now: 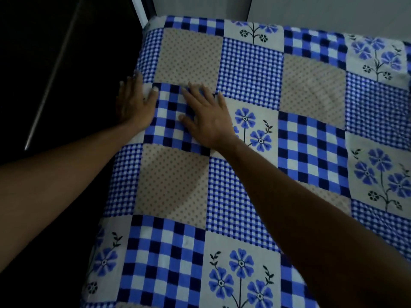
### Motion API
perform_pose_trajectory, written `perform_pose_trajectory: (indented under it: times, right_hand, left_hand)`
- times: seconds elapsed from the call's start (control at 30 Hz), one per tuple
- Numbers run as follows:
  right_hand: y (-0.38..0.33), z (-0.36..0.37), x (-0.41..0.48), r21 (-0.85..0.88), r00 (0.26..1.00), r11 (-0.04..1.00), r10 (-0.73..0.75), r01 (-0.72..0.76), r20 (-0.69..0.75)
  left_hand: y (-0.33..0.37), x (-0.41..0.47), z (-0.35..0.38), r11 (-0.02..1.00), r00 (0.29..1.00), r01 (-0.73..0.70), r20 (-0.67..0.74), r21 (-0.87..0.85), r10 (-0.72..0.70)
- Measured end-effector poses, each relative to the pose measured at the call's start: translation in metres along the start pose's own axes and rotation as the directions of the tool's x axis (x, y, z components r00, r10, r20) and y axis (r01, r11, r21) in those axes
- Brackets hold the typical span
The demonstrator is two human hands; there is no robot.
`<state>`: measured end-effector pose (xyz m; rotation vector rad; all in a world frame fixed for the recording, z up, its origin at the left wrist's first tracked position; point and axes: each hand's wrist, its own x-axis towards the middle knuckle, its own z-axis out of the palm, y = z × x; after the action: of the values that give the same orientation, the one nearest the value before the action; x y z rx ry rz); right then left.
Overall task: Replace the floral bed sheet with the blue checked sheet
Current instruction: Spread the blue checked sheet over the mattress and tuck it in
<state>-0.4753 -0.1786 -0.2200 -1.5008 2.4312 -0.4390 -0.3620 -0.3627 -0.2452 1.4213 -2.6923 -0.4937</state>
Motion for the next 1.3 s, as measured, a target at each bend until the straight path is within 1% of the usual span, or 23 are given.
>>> perform_pose_trajectory:
  times: [0.03,0.07,0.1,0.13,0.2,0.23,0.27,0.33,0.37,0.4,0.43,0.5,0.6,0.67,0.77,0.87,0.97,1.1,1.23,1.3]
  right_hand:
    - [0.012,-0.007,0.003,0.037,0.997,0.999,0.035,-0.033,-0.075]
    - [0.026,-0.014,0.005,0.045,0.981,0.993,0.115,-0.11,-0.154]
    - [0.042,-0.02,0.006,0.031,0.953,0.976,0.216,-0.214,-0.215]
    - [0.059,-0.026,0.006,0.013,0.915,0.946,0.316,-0.324,-0.251]
    - [0.088,-0.036,0.009,0.003,0.843,0.869,0.481,-0.495,-0.242]
    - [0.097,-0.038,0.011,-0.008,0.823,0.84,0.528,-0.542,-0.21]
    - [0.104,-0.039,0.015,-0.039,0.818,0.827,0.545,-0.56,-0.183]
    - [0.108,-0.037,0.027,-0.091,0.833,0.831,0.532,-0.548,-0.154]
    - [0.108,-0.037,0.035,-0.095,0.841,0.838,0.522,-0.537,-0.146]
    - [0.107,-0.037,0.043,-0.097,0.845,0.842,0.515,-0.53,-0.144]
    - [0.105,-0.038,0.052,-0.103,0.846,0.843,0.512,-0.528,-0.147]
    - [0.102,-0.039,0.069,-0.123,0.847,0.84,0.513,-0.529,-0.143]
    - [0.097,-0.04,0.096,-0.154,0.848,0.834,0.512,-0.529,-0.14]
    - [0.094,-0.04,0.114,-0.162,0.85,0.836,0.506,-0.525,-0.145]
    - [0.089,-0.042,0.143,-0.165,0.864,0.849,0.484,-0.502,-0.14]
    - [0.088,-0.044,0.17,-0.213,0.879,0.853,0.453,-0.476,-0.15]
    - [0.09,-0.048,0.191,-0.272,0.887,0.844,0.442,-0.462,-0.132]
    - [0.092,-0.053,0.211,-0.242,0.878,0.845,0.472,-0.477,-0.085]
    - [0.093,-0.053,0.216,-0.202,0.871,0.848,0.488,-0.49,-0.067]
    - [0.095,-0.055,0.216,-0.175,0.879,0.863,0.477,-0.473,-0.024]
  left_hand:
    - [0.0,0.006,-0.002,0.993,0.997,0.069,-0.016,-0.098,-0.071]
    - [0.002,0.009,-0.004,0.984,0.995,0.078,-0.048,-0.158,-0.086]
    - [0.007,0.011,-0.007,0.982,0.994,0.036,-0.094,-0.187,-0.054]
    - [0.013,0.013,-0.01,0.98,0.989,-0.042,-0.147,-0.196,0.013]
    - [0.034,0.018,-0.014,0.962,0.961,-0.224,-0.203,-0.157,0.19]
    - [0.046,0.018,-0.013,0.942,0.934,-0.322,-0.197,-0.099,0.298]
    - [0.06,0.019,-0.01,0.905,0.894,-0.425,-0.17,-0.022,0.416]
    - [0.088,0.02,0.003,0.783,0.784,-0.61,-0.055,0.117,0.619]
    - [0.099,0.023,0.009,0.737,0.747,-0.657,0.006,0.158,0.665]
    - [0.108,0.029,0.014,0.722,0.739,-0.668,0.052,0.179,0.671]
    - [0.113,0.038,0.018,0.738,0.758,-0.649,0.076,0.187,0.647]
    - [0.113,0.061,0.021,0.794,0.815,-0.577,0.077,0.19,0.574]
    - [0.104,0.097,0.014,0.841,0.865,-0.496,0.037,0.216,0.5]
    - [0.094,0.121,0.008,0.883,0.905,-0.416,0.007,0.219,0.425]
    - [0.078,0.152,0.001,0.949,0.956,-0.291,0.005,0.118,0.293]
    - [0.078,0.167,0.001,0.976,0.976,-0.217,-0.015,0.013,0.217]
    - [0.084,0.172,0.006,0.988,0.987,-0.153,-0.045,-0.034,0.152]
    - [0.082,0.185,0.005,0.991,0.996,-0.088,-0.009,-0.103,0.087]
    - [0.081,0.185,0.005,0.995,0.999,-0.045,0.004,-0.093,0.045]
    - [0.083,0.181,0.004,0.998,0.999,-0.037,-0.001,-0.056,0.037]
